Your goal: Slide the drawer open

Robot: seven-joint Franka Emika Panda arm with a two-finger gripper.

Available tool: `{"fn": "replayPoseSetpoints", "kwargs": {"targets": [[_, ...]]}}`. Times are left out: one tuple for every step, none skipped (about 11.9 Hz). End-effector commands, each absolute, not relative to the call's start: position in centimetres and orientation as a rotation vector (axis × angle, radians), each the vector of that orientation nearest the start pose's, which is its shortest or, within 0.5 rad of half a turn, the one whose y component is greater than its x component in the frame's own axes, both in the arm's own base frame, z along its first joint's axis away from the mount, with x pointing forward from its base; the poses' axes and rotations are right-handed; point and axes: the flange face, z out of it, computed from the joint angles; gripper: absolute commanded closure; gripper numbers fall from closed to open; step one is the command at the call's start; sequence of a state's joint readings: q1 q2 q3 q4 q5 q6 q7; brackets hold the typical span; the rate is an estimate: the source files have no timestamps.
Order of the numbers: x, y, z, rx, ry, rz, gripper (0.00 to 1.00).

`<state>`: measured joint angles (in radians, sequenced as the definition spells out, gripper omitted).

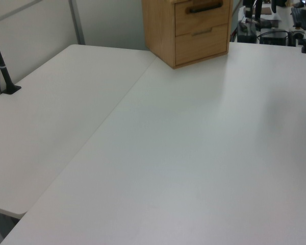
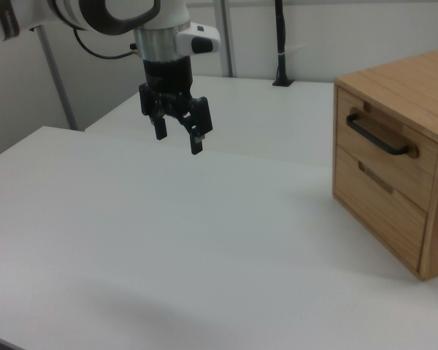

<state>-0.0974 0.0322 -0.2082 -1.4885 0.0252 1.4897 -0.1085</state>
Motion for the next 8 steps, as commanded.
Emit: {"fn": "replayPoseSetpoints", "kwargs": {"targets": [[52.6, -18.3, 63.4, -3.12, 0.341, 0.06, 0.0], [52.8, -18.2, 63.3, -3.121, 0.336, 0.062, 0.0], [53.1, -18.1, 62.8, -3.12, 0.334, 0.079, 0.0], [53.3, -17.8, 62.6, -3.121, 0.324, 0.084, 0.0], [53.4, -17.5, 62.5, -3.121, 0.317, 0.086, 0.0], [53.5, -17.3, 62.5, -3.122, 0.312, 0.086, 0.0], [53.6, -17.3, 62.4, -3.122, 0.31, 0.086, 0.0], [53.7, -17.3, 62.2, -3.122, 0.312, 0.088, 0.0]]}}
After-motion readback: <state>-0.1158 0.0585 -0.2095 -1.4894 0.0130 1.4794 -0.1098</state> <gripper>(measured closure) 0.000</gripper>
